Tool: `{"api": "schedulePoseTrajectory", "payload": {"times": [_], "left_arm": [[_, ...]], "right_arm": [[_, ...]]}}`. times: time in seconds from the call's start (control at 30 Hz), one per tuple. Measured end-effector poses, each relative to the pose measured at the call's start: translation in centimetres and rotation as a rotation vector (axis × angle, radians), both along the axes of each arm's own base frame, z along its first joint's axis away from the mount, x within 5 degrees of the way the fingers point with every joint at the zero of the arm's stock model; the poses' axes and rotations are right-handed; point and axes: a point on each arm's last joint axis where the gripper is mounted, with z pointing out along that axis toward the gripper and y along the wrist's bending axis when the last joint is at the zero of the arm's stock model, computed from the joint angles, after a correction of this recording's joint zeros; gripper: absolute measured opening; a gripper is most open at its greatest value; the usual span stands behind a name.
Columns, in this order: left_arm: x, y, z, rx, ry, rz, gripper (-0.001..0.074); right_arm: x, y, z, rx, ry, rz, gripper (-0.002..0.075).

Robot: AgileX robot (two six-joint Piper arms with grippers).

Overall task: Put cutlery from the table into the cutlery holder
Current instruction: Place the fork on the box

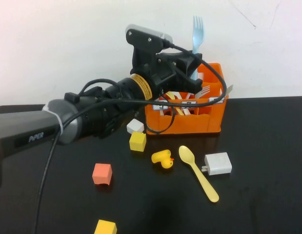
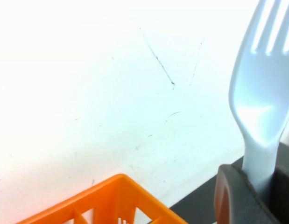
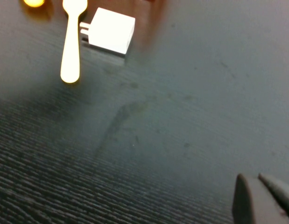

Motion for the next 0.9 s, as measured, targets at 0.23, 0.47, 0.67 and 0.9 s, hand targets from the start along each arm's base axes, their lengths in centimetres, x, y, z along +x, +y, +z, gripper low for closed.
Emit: {"api": "schedulePoseTrajectory", "payload": {"times": [0.23, 0.47, 0.67, 0.9], "left_arm": [[0.9, 0.0, -1.8, 0.027, -0.026, 0.045, 0.0105], [1.3, 0.2, -2.0, 0.032, -0.048, 0.086, 0.0105], [2.0, 0.0, -0.6, -0.01, -0.078, 0.112, 0.0105], [4.0, -0.8, -0.5, -0.008, -0.08, 0.131, 0.0105]], "right_arm": [[0.0, 0.0, 0.0, -0.005, -0.004, 0.007, -0.0002], [0.0, 0.1, 0.0, 0.007, -0.004, 0.007, -0.0002], [0.0, 0.1, -0.1, 0.008, 0.0, 0.007, -0.0002], [-0.1, 0.1, -0.4, 0.008, 0.009, 0.007, -0.0002]]}}
